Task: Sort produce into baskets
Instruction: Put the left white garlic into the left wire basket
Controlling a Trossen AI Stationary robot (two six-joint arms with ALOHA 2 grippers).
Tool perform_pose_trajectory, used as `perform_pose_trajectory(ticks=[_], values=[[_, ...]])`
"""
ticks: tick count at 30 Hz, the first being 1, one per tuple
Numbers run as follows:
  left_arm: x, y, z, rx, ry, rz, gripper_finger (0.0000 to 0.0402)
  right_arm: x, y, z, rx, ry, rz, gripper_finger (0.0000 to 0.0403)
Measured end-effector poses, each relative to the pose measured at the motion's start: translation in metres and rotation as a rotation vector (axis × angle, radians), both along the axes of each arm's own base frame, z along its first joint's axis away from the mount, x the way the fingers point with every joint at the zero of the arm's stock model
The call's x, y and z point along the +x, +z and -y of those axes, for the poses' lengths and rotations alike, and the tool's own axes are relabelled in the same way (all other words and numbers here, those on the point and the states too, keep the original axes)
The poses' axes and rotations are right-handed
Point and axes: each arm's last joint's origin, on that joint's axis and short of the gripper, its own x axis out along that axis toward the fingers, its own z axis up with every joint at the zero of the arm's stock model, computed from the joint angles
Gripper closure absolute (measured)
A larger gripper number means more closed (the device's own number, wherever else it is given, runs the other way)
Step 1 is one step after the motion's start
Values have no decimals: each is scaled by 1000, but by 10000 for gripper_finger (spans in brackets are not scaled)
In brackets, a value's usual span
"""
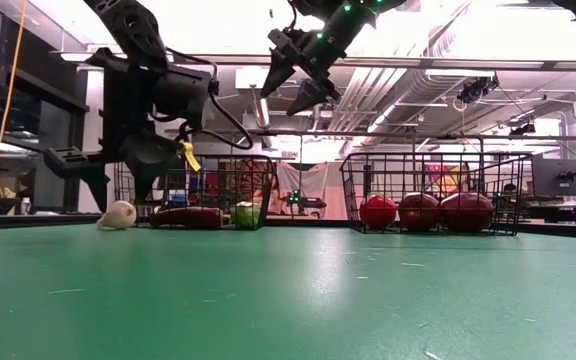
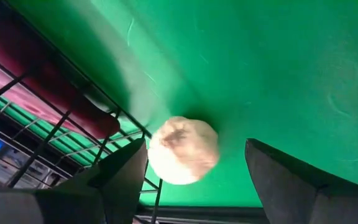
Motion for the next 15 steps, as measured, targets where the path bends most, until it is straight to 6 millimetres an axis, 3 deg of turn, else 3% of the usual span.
perform_pose_trajectory(ticks=[10, 15], values=[[-6, -6, 2, -37, -13, -33, 139, 3, 0, -8, -5, 14, -7, 34], [-7, -6, 3, -66, 1, -38, 176, 3, 0, -8, -5, 14, -7, 34]])
